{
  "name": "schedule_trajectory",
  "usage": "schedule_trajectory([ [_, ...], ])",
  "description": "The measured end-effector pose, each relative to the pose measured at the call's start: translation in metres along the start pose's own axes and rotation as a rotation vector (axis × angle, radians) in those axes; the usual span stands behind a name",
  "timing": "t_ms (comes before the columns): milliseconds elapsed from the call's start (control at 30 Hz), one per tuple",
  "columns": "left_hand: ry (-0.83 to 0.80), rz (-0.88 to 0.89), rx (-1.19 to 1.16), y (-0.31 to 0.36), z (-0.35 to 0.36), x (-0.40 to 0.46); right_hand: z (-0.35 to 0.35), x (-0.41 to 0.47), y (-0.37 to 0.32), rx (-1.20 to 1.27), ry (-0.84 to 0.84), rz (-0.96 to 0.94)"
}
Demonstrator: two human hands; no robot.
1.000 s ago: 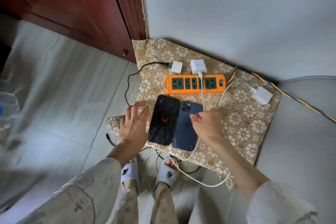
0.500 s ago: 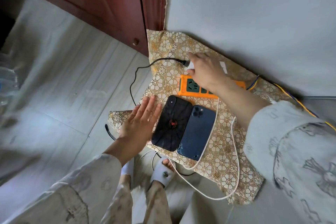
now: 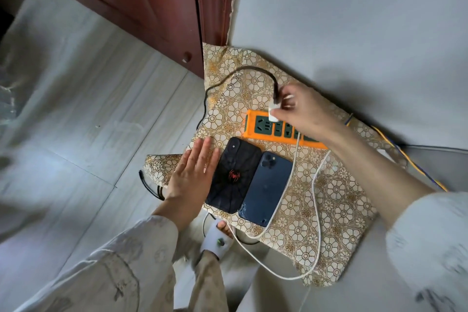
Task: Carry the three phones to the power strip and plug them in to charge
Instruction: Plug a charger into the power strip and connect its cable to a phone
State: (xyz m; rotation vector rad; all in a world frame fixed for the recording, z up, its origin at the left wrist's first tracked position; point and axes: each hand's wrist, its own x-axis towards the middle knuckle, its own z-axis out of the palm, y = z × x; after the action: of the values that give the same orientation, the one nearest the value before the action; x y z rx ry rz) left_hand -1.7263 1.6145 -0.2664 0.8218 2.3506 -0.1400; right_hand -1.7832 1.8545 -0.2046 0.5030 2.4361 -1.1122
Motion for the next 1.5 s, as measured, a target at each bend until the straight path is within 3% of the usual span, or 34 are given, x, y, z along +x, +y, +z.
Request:
schedule_trajectory([
  [433,0.007,-0.003,0.001,0.001,-0.003,-0.002,0.022,-0.020,0.024,0.256,0.098,-0.012],
  [667,0.006,-0.015,-0.017,0.002,-0.007,-0.005,0.013,-0.024,0.030,0.026,0.076,-0.065],
  [967,0.023,-0.003,-0.051,0.000,-0.005,-0.005,0.009,-0.029,0.037,0.040,0.033,0.028],
  [1100,0.021,-0.005,-0.056,-0.001,-0.005,-0.005,0.014,-0.027,0.037,0.015,0.036,0.003],
  [1300,0.019,-0.012,-0.054,0.000,-0.006,-0.006,0.018,-0.025,0.032,-0.232,0.067,-0.154],
  [1500,0.032,-0.011,-0.070,0.001,-0.005,-0.006,0.017,-0.022,0.022,-0.375,0.016,-0.196],
])
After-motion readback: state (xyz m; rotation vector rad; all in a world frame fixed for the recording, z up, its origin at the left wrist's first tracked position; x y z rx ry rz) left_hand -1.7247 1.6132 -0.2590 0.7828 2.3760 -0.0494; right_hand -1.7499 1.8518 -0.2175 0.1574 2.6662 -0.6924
